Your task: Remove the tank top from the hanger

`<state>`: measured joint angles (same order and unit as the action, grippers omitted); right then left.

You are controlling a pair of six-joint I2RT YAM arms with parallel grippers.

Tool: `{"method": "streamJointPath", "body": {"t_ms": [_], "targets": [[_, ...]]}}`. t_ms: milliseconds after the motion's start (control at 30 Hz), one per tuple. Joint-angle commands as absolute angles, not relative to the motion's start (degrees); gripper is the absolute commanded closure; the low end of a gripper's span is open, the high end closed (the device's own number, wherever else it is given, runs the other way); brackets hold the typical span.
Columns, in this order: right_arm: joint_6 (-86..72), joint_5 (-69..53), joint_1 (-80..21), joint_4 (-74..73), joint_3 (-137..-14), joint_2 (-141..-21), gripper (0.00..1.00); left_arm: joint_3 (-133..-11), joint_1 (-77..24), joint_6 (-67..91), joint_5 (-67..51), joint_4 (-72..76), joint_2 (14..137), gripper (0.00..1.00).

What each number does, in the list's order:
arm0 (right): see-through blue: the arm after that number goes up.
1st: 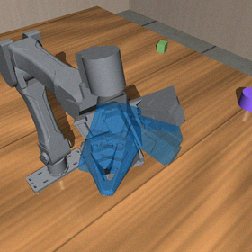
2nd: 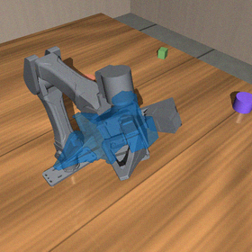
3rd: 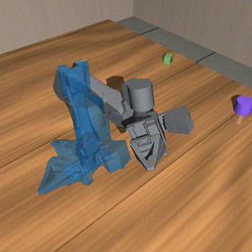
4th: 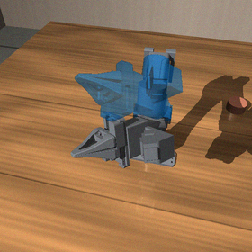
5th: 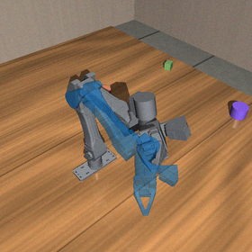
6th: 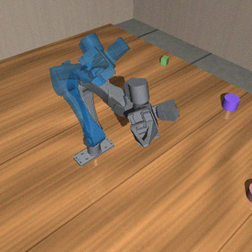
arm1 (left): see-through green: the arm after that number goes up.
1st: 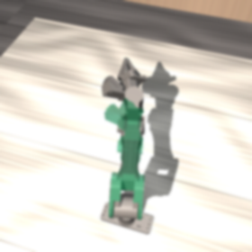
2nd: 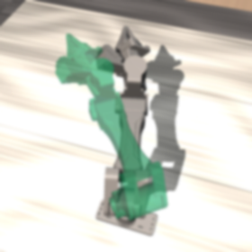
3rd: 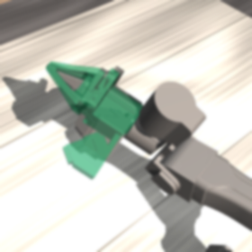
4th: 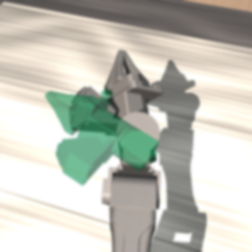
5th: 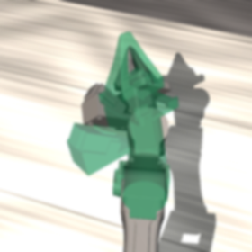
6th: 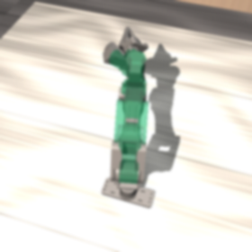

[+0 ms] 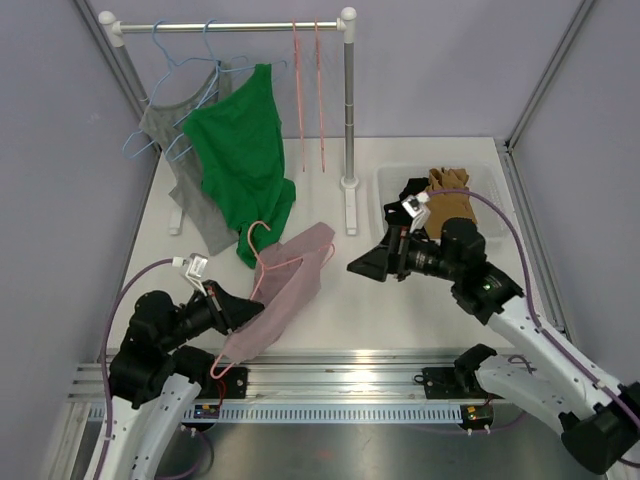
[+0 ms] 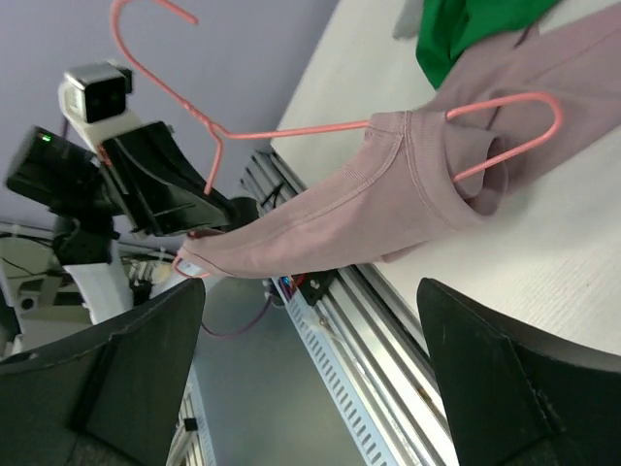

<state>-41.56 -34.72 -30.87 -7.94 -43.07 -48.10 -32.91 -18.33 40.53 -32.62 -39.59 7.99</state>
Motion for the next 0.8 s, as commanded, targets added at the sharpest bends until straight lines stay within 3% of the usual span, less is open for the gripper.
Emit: {"method": "streamJointPath", "body": {"t_ms": [0,200,433,600,700,733,767], "targets": [[-39.3,-19.8,-37.5,-3.3,-44.0,-54.5,0.03,-31.5,-18.4,45.0,-37.9,-28.6,7.7,1.00],[-37.3,-7.7,-47.9,2.9,-47.2,-66.1,0.11,-28.3,-18.4,47.3,-38.4,-24.4,10.5,1.00],[-34.0,-0.4,-50.1,2.6,-52.1,-74.3,0.13,-28.1,-18.5,46.8,-37.9,-24.4,11.3,1.00],[-32.9,2.2,-50.7,1.3,-54.8,-78.8,0.21,-27.9,-18.5,46.7,-37.1,-25.2,11.0,1.00],[-32.2,1.9,-50.8,1.2,-55.9,-80.6,0.33,-27.6,-18.5,46.7,-37.0,-25.1,10.9,1.00],[-32.0,1.7,-51.0,1.1,-56.1,-81.2,0.46,-27.6,-18.5,46.5,-37.1,-25.1,10.9,1.00],[-31.7,1.7,-50.9,1.1,-56.2,-81.5,0.51,-27.7,-18.5,46.2,-36.7,-25.2,11.0,1.00]]}}
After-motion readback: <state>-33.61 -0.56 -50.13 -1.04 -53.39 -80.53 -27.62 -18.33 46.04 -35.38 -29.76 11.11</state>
